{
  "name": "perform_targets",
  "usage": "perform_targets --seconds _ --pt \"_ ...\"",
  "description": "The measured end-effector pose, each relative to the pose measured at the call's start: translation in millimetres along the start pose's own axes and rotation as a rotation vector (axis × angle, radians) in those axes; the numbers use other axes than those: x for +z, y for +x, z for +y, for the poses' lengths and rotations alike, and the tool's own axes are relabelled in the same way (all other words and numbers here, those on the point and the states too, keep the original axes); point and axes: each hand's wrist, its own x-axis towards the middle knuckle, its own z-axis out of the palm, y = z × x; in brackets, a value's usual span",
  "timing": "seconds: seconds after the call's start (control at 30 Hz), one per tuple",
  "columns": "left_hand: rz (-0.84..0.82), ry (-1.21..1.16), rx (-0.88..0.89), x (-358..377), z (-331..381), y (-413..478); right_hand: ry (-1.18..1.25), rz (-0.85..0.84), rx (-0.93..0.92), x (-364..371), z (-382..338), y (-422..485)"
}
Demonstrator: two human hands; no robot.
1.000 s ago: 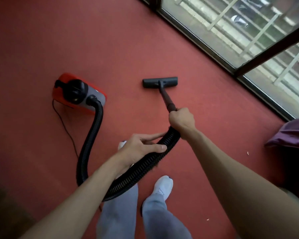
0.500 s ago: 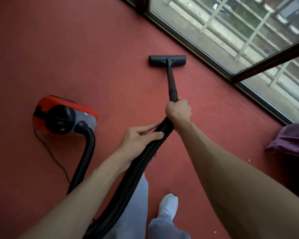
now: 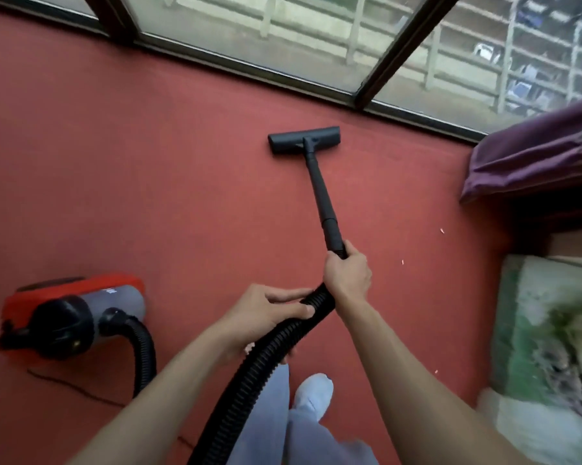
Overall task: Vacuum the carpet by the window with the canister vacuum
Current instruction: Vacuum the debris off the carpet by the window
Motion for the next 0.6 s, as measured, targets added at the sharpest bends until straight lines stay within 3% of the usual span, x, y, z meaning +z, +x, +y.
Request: perform_targets --seconds 0.33,0.6 --pt "-0.147 0.258 -0.058 101.9 16.6 33.6 0.325 0.126 0.253 -89.0 83.1 28.9" --pt "-0.199 0.376 -0.097 163.1 -8.8 34.9 0.389 0.089 0.31 -125.5 145.5 24.1"
